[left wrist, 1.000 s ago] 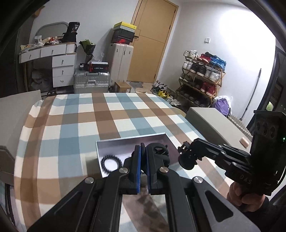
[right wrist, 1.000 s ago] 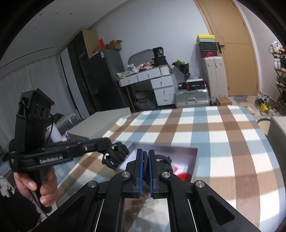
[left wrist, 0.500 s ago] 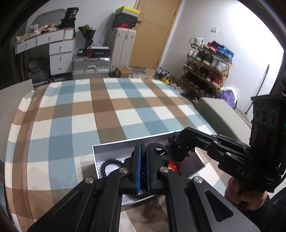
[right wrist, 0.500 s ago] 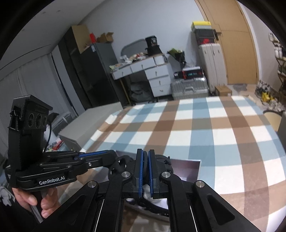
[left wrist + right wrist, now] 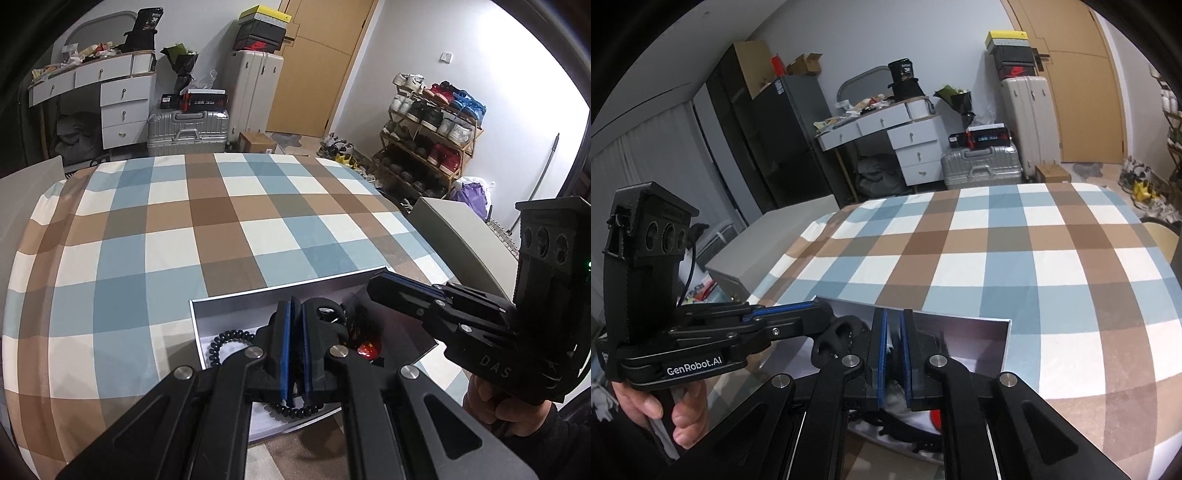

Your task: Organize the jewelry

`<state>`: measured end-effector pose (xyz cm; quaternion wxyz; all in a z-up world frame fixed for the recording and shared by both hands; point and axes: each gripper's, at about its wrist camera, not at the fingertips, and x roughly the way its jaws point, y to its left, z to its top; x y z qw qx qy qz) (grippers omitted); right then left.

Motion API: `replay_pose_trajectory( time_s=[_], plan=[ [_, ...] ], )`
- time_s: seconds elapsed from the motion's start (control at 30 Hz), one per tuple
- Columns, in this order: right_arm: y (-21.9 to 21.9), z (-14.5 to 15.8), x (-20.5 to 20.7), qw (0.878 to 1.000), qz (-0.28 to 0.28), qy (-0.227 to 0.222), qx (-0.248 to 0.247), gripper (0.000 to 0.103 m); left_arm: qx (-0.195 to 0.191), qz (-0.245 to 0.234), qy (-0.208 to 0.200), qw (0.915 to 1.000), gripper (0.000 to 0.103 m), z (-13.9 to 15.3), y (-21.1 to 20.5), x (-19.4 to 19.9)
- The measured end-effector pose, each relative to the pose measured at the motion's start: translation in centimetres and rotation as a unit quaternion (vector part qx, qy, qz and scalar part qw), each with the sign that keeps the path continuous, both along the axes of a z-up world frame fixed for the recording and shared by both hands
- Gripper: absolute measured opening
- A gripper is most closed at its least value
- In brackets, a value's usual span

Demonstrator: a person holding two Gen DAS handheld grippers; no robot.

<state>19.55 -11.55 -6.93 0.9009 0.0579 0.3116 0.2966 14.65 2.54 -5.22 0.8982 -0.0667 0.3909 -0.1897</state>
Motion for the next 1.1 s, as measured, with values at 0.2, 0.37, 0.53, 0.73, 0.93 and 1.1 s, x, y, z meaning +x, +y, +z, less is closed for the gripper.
replay_pose_trajectory(
  time_s=[0.2,0.37,0.53,0.73,0.93,1.1],
  plan=[
    [-0.2,0.6,-0.8,1.000,-0.003,-0.017,0.004,0.008,0.017,0.003,-0.007,0.9998,0.015,0.1,-0.3,-0.3],
    [-0.7,1.3,-1.9,1.000,-0.008,-0.027,0.006,0.009,0.026,0.018,-0.021,0.9993,0.025,0.6,0.0,-1.1],
    [-1.2,2.5,-3.2,0.999,-0.014,-0.050,0.007,0.009,0.041,0.035,-0.042,0.9977,0.025,1.7,-0.1,-2.2],
    [-2.1,4.0,-5.6,0.994,-0.041,-0.102,0.019,0.039,0.046,0.094,-0.075,0.9917,0.055,3.0,0.4,-3.6],
    [-2.7,4.2,-7.8,0.986,-0.046,-0.159,0.025,0.067,0.071,0.170,-0.132,0.9739,0.083,3.9,0.7,-5.8],
    [-3.5,4.1,-9.4,0.978,-0.057,-0.196,0.045,0.095,0.088,0.217,-0.191,0.9531,0.100,4.1,1.0,-7.4]
  ],
)
